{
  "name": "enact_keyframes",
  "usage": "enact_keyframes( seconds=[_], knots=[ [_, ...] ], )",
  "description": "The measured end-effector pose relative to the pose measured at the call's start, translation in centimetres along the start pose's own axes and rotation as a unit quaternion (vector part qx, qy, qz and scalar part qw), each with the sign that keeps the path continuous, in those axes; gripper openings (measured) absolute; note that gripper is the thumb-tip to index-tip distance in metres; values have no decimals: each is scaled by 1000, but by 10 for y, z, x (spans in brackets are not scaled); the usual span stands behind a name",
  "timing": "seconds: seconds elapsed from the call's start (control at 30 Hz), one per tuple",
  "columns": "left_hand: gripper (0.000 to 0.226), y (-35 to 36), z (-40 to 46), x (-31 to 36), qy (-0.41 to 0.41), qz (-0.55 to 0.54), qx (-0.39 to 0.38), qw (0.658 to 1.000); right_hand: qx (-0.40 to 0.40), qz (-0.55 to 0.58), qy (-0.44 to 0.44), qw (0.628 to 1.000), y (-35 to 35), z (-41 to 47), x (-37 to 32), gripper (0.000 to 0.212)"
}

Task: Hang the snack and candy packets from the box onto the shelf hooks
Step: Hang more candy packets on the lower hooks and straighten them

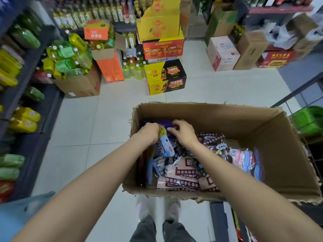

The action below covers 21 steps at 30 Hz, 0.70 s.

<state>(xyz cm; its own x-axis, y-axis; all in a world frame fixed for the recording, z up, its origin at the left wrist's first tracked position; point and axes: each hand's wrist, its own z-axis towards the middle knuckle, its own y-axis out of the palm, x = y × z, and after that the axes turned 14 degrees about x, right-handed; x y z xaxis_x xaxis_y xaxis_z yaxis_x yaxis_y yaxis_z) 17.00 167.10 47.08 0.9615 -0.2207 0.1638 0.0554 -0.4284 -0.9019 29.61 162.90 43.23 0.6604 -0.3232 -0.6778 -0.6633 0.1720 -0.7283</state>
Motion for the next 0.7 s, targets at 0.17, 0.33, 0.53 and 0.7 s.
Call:
enact_keyframes(
  seconds=[0.17, 0.33, 0.53, 0.7],
  knots=[
    [28, -4, -3, 1, 1, 71, -54, 996, -53, -38, -33, 997, -11, 4, -7, 23],
    [25, -4, -6, 3, -8, 89, -48, 995, -54, -60, -39, 996, -37, -5, 1, 20],
    [31, 6, -16, 0, -54, 67, -42, 995, -62, -106, -32, 992, -56, -14, -4, 12],
    [30, 19, -25, -2, -73, 38, -2, 997, -69, -127, -6, 990, -46, -18, -12, 24]
  ],
)
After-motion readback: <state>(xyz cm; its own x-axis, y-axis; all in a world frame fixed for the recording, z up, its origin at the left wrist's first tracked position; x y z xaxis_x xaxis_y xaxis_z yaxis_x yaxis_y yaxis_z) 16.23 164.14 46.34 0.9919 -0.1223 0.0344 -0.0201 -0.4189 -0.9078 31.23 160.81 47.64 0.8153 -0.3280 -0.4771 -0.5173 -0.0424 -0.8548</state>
